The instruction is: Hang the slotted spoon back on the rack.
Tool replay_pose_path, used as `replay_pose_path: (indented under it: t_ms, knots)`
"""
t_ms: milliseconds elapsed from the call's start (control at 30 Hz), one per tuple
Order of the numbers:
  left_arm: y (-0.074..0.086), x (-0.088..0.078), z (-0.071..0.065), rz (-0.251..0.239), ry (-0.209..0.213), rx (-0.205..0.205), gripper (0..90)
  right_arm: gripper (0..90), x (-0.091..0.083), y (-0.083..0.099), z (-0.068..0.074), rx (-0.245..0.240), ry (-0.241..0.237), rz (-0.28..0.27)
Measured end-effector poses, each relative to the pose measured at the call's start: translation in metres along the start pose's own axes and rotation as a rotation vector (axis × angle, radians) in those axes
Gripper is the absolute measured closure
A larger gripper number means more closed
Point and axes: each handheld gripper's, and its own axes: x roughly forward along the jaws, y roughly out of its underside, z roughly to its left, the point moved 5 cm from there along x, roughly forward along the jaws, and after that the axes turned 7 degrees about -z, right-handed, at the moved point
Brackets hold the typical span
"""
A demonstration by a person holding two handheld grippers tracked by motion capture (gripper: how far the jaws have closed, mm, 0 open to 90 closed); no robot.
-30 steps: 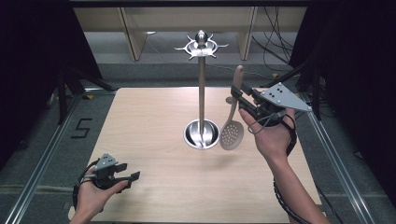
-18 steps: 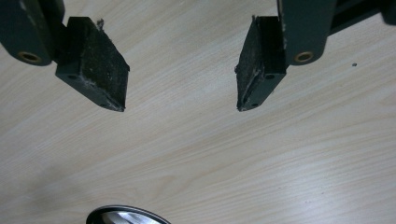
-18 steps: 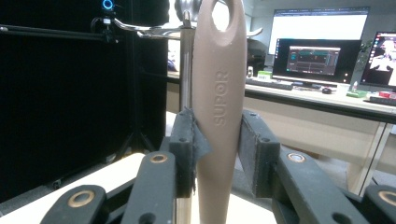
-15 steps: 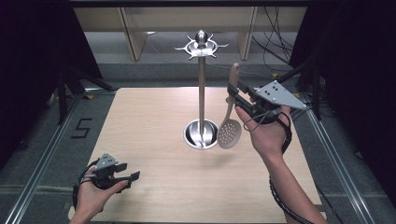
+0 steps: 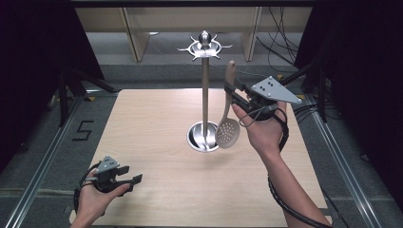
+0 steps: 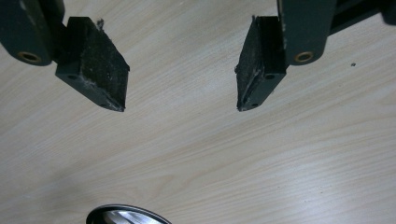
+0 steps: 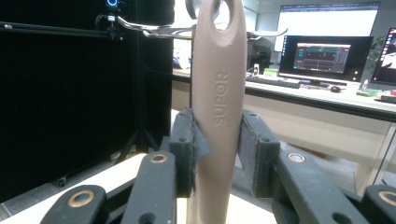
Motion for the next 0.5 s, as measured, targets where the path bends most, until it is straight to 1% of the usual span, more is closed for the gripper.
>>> replay_pose_path:
  t_ms: [67, 133, 167, 200, 233, 267, 333, 367, 400, 467, 500]
  knots:
    - [0.000, 0.000, 0.000, 0.000, 0.000, 0.001, 33.4, 69.3, 0.002, 0.000, 0.001, 0.004, -0.005, 0.010]
    - [0.000, -0.002, 0.002, 0.022, 0.005, 0.030, 33.4, 69.2, 0.004, -0.001, 0.001, -0.012, -0.004, 0.013]
    - [0.000, -0.002, 0.002, 0.025, 0.006, 0.034, 33.4, 69.2, 0.005, -0.001, 0.002, -0.007, -0.007, 0.015]
    - [0.000, -0.002, 0.002, 0.023, 0.006, 0.032, 33.4, 69.2, 0.006, -0.002, 0.003, 0.003, -0.012, 0.017]
    - [0.000, -0.002, 0.003, 0.024, 0.006, 0.033, 33.4, 69.2, 0.007, -0.003, 0.002, -0.010, -0.009, 0.016]
    - [0.000, -0.002, 0.002, 0.024, 0.006, 0.032, 33.4, 69.2, 0.008, -0.003, 0.002, -0.006, -0.006, 0.021]
    - [0.000, -0.002, 0.003, 0.026, 0.006, 0.036, 33.4, 69.3, 0.010, -0.005, 0.002, -0.012, -0.003, 0.018]
    - [0.000, -0.002, 0.003, 0.026, 0.007, 0.037, 33.4, 69.2, 0.011, -0.006, 0.003, -0.007, -0.010, 0.028]
    - [0.000, 0.000, 0.000, 0.004, 0.000, 0.006, 33.4, 69.2, 0.012, -0.006, 0.004, -0.006, -0.011, 0.029]
    - [0.000, 0.000, 0.000, -0.001, 0.000, 0.003, 33.4, 69.2, 0.014, -0.007, 0.004, -0.003, -0.008, 0.035]
    - [0.000, 0.000, 0.000, -0.001, 0.000, 0.003, 33.4, 69.2, 0.015, -0.007, 0.004, -0.011, -0.010, 0.032]
